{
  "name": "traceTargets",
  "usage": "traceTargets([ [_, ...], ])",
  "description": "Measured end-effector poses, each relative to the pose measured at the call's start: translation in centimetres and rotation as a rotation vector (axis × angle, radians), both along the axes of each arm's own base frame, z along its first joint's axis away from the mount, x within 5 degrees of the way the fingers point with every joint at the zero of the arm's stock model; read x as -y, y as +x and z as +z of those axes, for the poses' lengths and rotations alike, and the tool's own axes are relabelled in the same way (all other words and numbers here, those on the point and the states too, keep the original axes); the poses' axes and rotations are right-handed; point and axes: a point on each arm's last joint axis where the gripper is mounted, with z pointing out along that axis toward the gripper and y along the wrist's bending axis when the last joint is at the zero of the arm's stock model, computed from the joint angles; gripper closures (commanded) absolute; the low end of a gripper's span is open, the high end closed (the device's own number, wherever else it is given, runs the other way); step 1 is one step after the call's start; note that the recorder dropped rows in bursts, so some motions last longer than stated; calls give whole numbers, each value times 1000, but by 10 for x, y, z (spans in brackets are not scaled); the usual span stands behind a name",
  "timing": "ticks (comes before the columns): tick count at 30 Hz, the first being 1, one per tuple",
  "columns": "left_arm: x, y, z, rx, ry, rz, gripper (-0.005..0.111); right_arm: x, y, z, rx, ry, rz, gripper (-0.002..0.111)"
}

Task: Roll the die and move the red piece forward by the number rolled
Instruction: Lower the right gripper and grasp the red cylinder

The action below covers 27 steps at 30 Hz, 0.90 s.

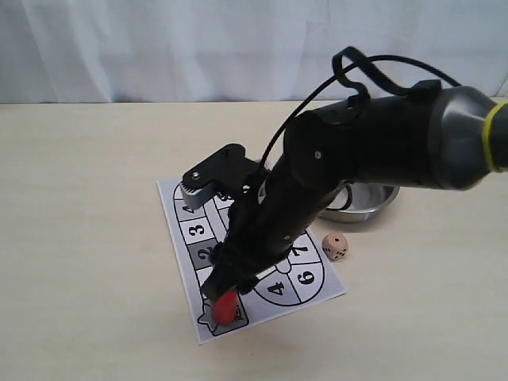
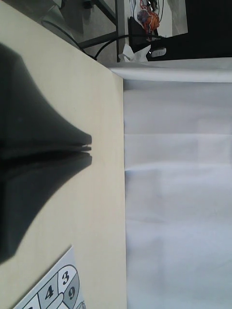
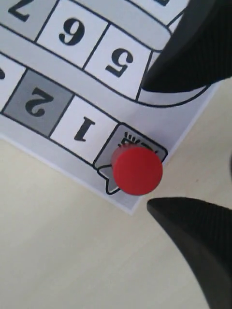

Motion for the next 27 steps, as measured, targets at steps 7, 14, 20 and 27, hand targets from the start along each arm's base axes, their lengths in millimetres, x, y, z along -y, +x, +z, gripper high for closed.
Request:
traceTargets([
  [7, 0, 0, 0, 0, 0, 0, 107, -15, -3, -16, 22, 3, 47, 48],
  [14, 0, 0, 0, 0, 0, 0, 107, -19, -1, -29, 13, -5, 42, 48],
  [20, 0, 0, 0, 0, 0, 0, 107, -20, 0, -31, 15, 1, 36, 48],
  [27, 0, 0, 0, 0, 0, 0, 107, -21, 0, -31, 7, 13, 25, 48],
])
